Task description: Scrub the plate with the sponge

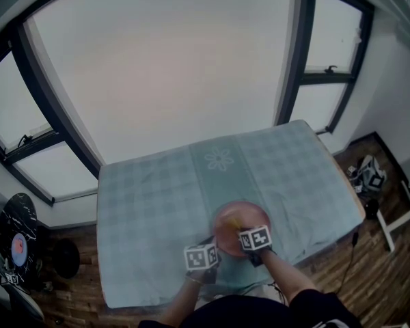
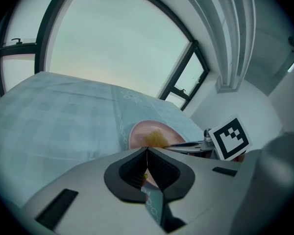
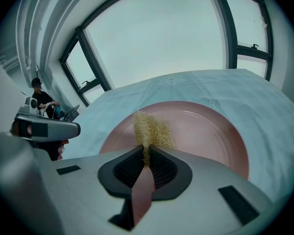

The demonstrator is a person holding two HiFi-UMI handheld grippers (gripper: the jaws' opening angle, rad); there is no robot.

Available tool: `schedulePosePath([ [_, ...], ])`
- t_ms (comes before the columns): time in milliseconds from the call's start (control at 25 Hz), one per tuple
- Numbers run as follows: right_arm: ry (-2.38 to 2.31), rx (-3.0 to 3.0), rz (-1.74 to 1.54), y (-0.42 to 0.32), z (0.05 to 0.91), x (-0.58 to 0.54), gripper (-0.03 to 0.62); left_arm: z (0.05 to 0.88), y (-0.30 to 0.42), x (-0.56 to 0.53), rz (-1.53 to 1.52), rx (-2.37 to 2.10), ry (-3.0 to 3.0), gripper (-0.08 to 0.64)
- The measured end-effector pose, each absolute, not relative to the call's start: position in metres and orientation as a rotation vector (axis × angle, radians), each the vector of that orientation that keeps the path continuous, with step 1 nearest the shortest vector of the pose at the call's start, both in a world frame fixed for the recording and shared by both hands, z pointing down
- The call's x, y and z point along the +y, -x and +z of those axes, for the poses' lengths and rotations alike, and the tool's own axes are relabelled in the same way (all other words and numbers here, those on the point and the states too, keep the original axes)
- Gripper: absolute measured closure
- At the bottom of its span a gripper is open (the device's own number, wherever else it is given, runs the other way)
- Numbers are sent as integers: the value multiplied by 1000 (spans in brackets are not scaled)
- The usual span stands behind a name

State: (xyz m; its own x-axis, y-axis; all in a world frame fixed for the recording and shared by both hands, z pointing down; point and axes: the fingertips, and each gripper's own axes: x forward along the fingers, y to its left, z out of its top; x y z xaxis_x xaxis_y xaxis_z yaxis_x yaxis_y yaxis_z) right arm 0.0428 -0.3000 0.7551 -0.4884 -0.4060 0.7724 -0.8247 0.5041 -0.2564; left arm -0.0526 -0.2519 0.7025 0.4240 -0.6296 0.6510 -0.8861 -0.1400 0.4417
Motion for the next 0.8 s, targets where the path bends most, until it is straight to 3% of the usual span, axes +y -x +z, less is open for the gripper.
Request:
schedulePosePath([
  [800,-772,-2058,876,-23,754,-240,557,690,51,-218,378,-1291,-1885,552],
])
